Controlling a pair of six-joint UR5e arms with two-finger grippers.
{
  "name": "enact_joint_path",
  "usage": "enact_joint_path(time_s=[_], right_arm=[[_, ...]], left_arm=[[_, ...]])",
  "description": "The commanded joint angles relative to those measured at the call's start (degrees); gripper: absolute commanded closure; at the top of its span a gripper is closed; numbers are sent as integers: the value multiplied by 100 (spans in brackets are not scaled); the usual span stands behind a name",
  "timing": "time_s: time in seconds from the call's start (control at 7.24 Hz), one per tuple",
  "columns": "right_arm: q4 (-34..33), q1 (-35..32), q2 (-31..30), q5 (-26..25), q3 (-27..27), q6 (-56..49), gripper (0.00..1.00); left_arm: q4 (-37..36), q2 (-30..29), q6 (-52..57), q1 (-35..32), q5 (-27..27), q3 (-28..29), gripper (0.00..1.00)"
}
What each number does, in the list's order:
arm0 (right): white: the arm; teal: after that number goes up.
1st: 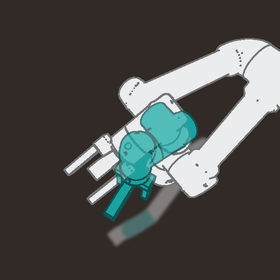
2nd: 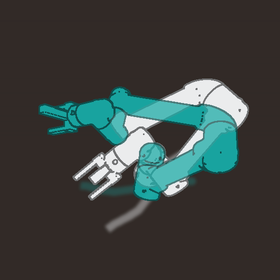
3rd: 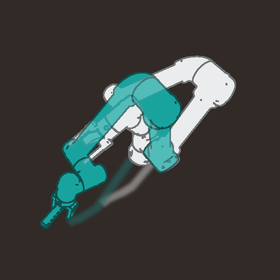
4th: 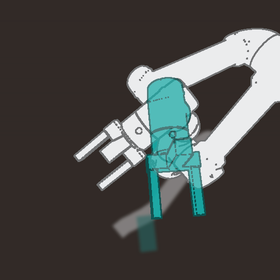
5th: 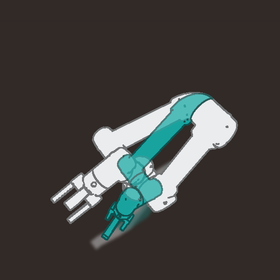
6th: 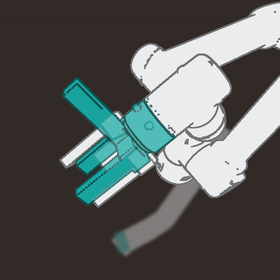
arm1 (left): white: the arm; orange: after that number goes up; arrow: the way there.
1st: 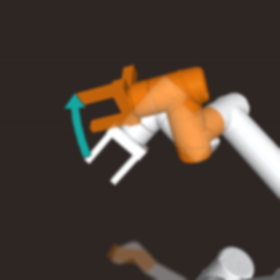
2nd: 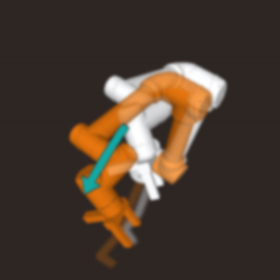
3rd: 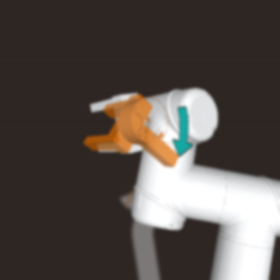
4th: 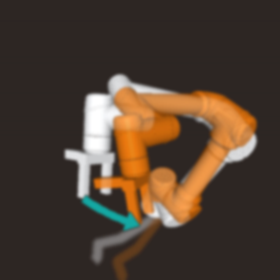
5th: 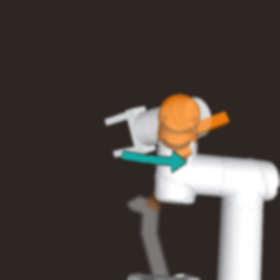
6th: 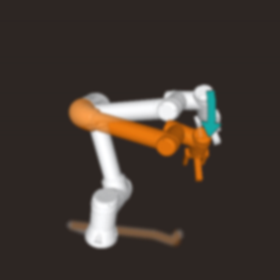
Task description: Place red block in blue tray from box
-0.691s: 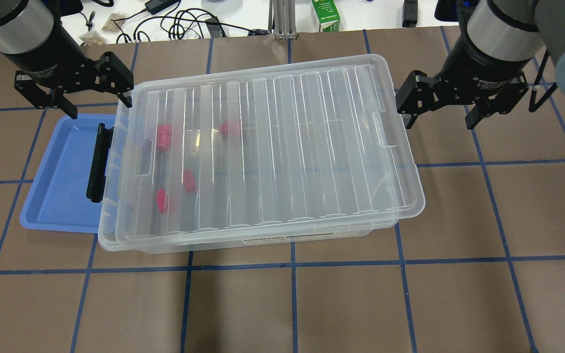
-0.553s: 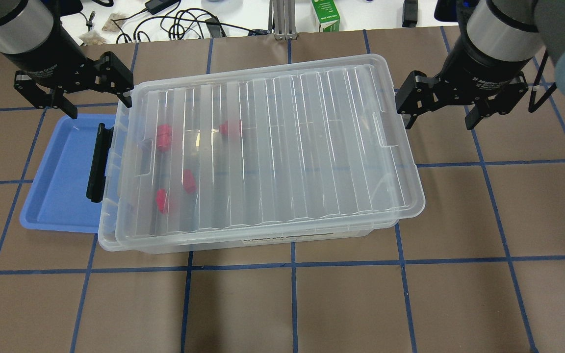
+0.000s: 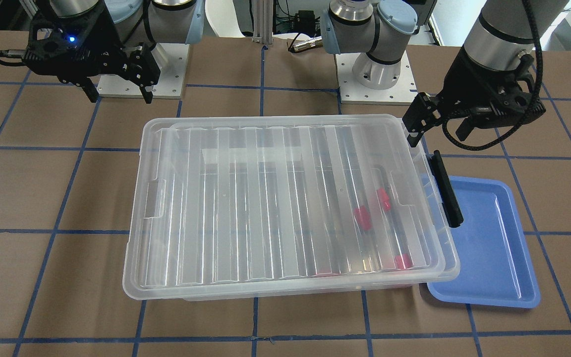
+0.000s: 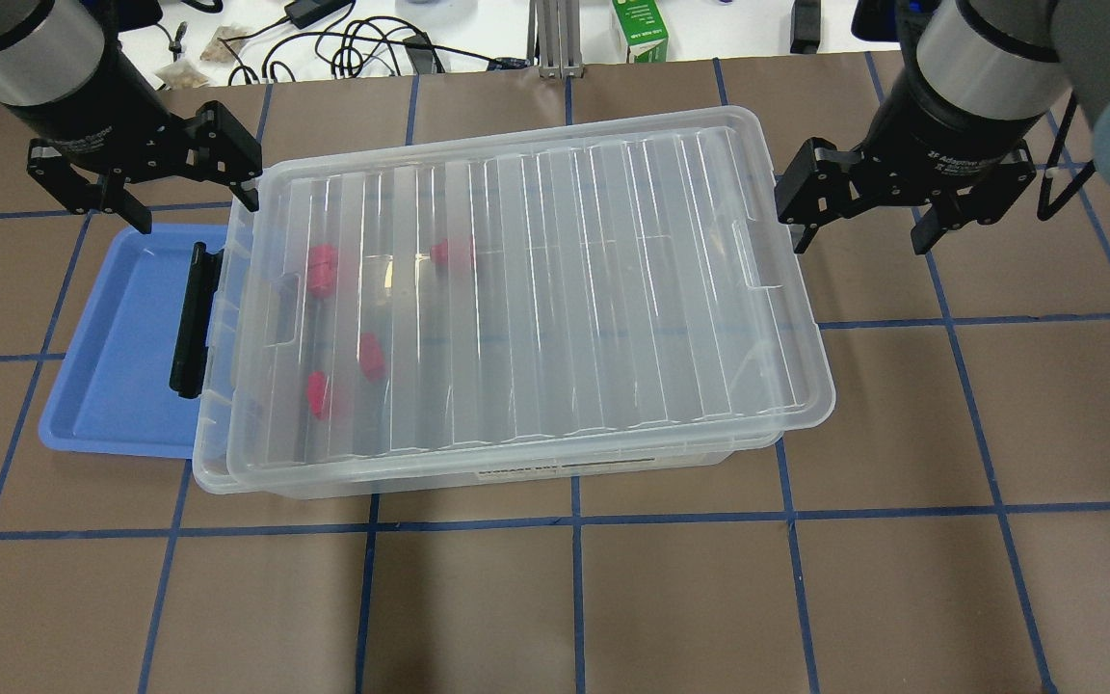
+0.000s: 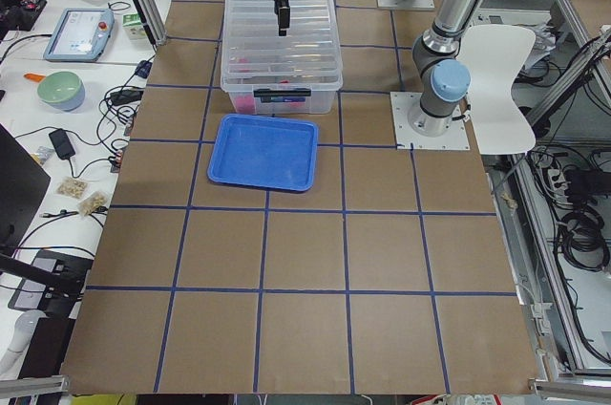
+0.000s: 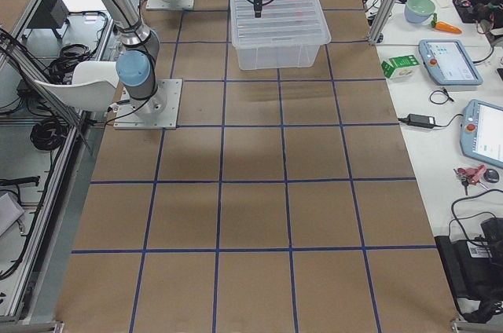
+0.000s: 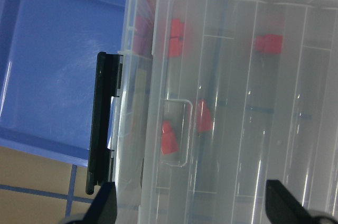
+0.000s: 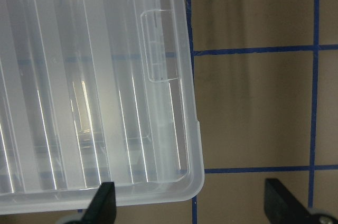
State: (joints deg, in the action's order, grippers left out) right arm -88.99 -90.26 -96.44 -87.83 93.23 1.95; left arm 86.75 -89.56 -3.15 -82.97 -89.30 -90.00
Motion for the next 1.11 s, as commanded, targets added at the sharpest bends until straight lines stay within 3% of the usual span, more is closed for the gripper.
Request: enact_joint_path(time_s=[0.0,0.28,0.55,0.97], right_arm=[[-57,0,64,-24,11,-116,0],[-144,26,344,37,82,-90,0],[-1019,52,826,38,82,-107,0],[-1595,210,1399,-41,90,-351,0]], left_arm=[[0,0,-2,0,0,0,0],[0,0,7,0,0,0,0],[0,0,7,0,0,0,0],[0,0,7,0,0,0,0]])
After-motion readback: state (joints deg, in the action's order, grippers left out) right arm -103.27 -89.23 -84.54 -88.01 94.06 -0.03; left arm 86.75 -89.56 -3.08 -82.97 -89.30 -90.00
